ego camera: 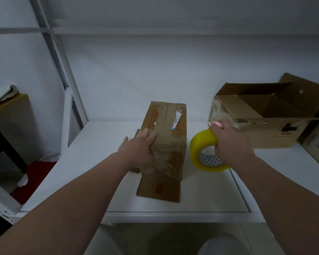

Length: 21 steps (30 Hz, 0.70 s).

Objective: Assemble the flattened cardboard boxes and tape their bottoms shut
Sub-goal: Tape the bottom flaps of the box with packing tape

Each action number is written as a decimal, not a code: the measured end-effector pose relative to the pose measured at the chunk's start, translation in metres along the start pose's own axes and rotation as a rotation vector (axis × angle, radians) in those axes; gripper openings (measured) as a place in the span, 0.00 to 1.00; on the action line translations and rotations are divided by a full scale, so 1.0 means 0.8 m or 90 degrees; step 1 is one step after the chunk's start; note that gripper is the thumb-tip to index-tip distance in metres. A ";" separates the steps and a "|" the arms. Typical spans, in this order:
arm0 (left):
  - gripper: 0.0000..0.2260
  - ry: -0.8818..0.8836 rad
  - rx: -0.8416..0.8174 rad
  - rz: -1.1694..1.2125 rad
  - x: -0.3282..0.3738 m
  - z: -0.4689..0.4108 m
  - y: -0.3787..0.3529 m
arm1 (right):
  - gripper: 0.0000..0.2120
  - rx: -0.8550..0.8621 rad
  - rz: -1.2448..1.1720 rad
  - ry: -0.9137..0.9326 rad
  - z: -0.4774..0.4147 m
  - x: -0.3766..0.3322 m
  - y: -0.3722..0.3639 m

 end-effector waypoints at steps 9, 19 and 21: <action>0.36 0.006 -0.036 -0.131 0.020 0.005 0.008 | 0.25 0.019 -0.051 -0.012 0.004 -0.013 -0.017; 0.35 -0.129 -0.014 -0.108 0.092 -0.003 -0.001 | 0.24 -0.018 -0.008 -0.017 0.016 -0.036 -0.003; 0.31 -0.128 -0.032 -0.111 0.081 -0.001 0.004 | 0.23 -0.033 -0.015 -0.001 0.020 -0.056 0.000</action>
Point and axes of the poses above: each hand's wrist, its own z-axis away from the middle knuckle, its own y-axis out of the back of the hand, x = y × z, the point moved 7 cm from there along -z, towards the middle knuckle, and after that the axes turned 3 degrees about z, right-handed, at the moved point
